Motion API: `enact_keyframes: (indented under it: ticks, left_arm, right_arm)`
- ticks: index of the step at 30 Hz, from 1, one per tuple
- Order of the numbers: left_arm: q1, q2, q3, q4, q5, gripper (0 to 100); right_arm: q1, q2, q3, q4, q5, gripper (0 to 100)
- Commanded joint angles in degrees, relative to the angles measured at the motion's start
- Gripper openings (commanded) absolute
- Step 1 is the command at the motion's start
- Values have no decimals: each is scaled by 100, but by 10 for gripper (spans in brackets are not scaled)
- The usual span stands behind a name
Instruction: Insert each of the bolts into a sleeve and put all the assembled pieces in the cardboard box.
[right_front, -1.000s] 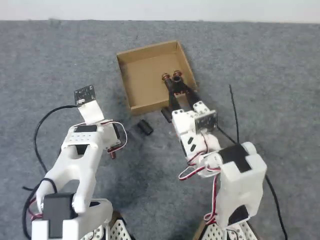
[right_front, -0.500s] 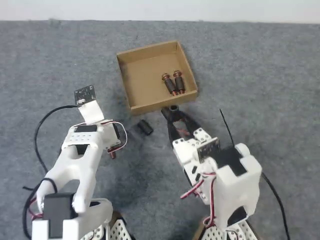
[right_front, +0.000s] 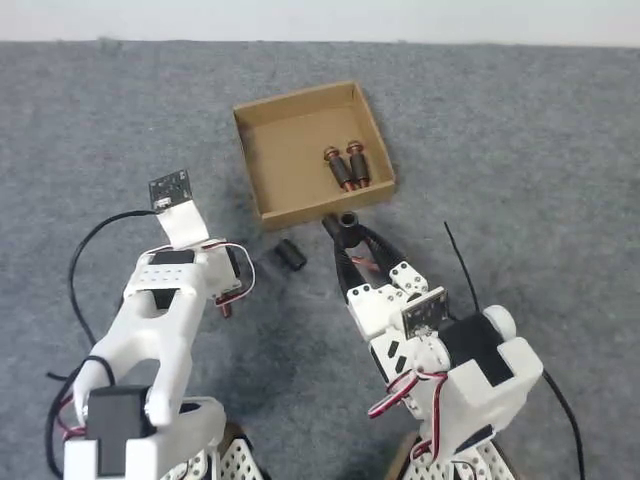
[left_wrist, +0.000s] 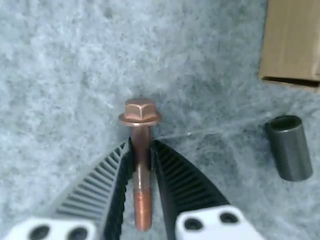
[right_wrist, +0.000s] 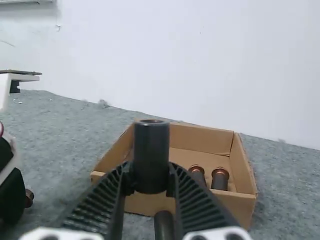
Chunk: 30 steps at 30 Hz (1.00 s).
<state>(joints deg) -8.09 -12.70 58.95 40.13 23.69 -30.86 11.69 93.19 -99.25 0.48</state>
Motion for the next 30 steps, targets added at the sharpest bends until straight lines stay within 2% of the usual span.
enact_keyframes:
  ticks: [1,11,18,24,30]
  left_arm:
    - [141,-475,-567,-114,-44,10]
    - [378,-2936,-681,-229,-35,10]
    - [1248,-4440,-224,-1266,-35,11]
    - [1635,-4870,145,-2163,-53,11]
    - [2136,-4879,277,-2259,-35,11]
  right_arm:
    - [48,-127,149,-154,26,6]
    - [-101,127,88,-154,53,6]
    - [-101,127,88,-154,62,6]
    - [-171,127,88,-145,62,6]
    - [-391,127,79,-145,70,6]
